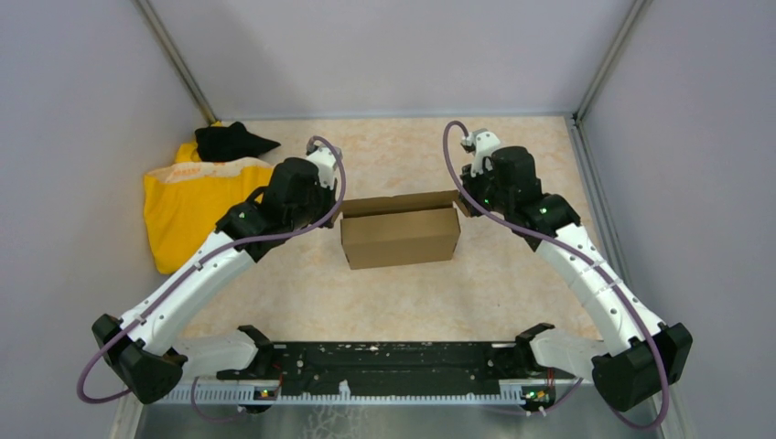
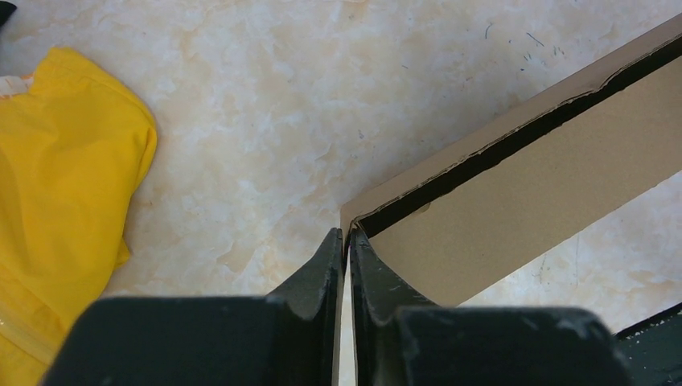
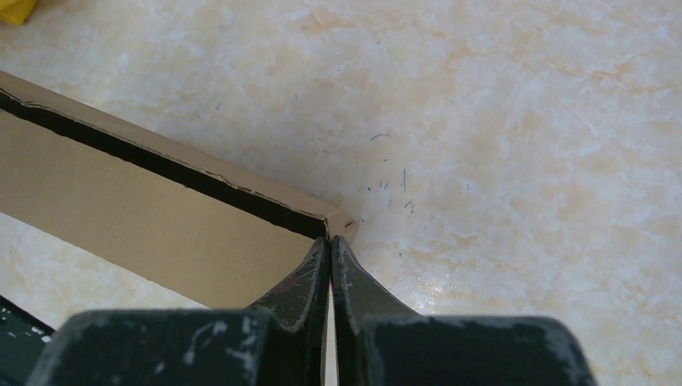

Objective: Fold the paper box

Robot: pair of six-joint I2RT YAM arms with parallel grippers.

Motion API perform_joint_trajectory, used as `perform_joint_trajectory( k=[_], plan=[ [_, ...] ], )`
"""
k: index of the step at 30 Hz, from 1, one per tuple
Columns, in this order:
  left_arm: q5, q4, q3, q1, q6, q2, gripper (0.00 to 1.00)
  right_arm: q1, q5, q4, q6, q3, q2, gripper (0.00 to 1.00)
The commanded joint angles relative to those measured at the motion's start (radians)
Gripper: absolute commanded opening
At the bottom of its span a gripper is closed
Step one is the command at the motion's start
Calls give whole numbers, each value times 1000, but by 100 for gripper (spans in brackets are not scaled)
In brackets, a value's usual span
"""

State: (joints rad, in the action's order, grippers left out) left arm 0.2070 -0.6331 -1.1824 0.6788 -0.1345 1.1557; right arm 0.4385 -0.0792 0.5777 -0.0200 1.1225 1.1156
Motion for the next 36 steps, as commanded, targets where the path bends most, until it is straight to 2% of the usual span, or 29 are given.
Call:
perform_joint_trajectory(
  k=[1,36],
  plan=[
    [14,-29,-24,1,-10,-11,11,12,34,12,-31,60,2,0],
    [-58,-27,-24,2,-131,20,7,66,76,92,-210,150,81,0]
  ],
)
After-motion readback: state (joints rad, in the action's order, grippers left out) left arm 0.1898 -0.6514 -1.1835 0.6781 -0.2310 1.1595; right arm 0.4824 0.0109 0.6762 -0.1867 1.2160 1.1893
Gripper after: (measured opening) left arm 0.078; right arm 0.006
